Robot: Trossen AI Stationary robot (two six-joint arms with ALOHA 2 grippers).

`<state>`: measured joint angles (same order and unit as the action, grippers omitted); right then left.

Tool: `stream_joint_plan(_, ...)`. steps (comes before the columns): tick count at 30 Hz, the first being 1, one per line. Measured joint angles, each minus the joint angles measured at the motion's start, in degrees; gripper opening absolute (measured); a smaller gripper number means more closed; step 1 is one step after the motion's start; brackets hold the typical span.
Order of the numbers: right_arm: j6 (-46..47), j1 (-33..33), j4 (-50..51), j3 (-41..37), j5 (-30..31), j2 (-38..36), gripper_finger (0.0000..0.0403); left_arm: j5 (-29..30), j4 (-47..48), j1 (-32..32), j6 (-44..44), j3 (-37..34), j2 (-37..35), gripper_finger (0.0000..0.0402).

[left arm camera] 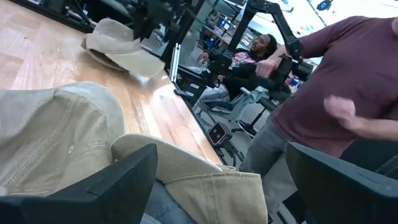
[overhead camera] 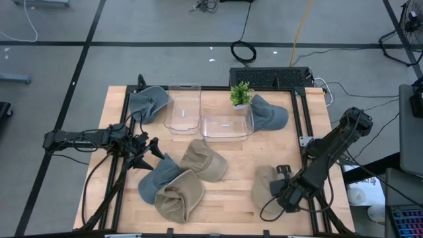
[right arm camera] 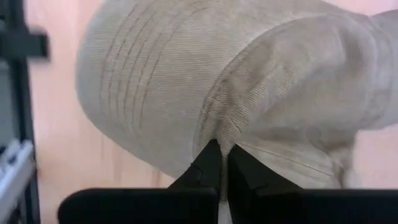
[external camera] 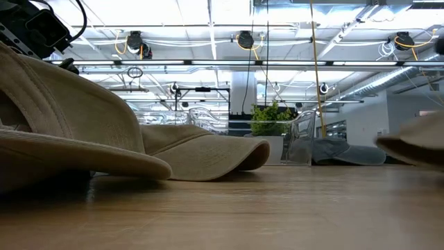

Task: Pick & Place hat
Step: Put the right brown cap into the right transparent bin

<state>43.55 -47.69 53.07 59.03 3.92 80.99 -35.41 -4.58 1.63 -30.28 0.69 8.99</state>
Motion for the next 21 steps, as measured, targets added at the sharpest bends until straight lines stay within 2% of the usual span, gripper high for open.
stream_joint_plan(4,-2.34,3.54,0.23,3.86,3.38,0.00,0.0000,-0.01,0.00,0.00,0.02,0.01,-0.01,0.0361)
stream_joint_plan(12,-4.61,12.64,-0.76,8.78,5.37,0.00,0.0000,0.01,0.00,0.02,0.00,0.00,0.00,0.0361)
stream_joint_plan(21,-8.45,21.65,-13.53,9.59,6.60,0.00,0.0000,0.00,0.00,0.00,0.00,0.01,-0.01,0.0361)
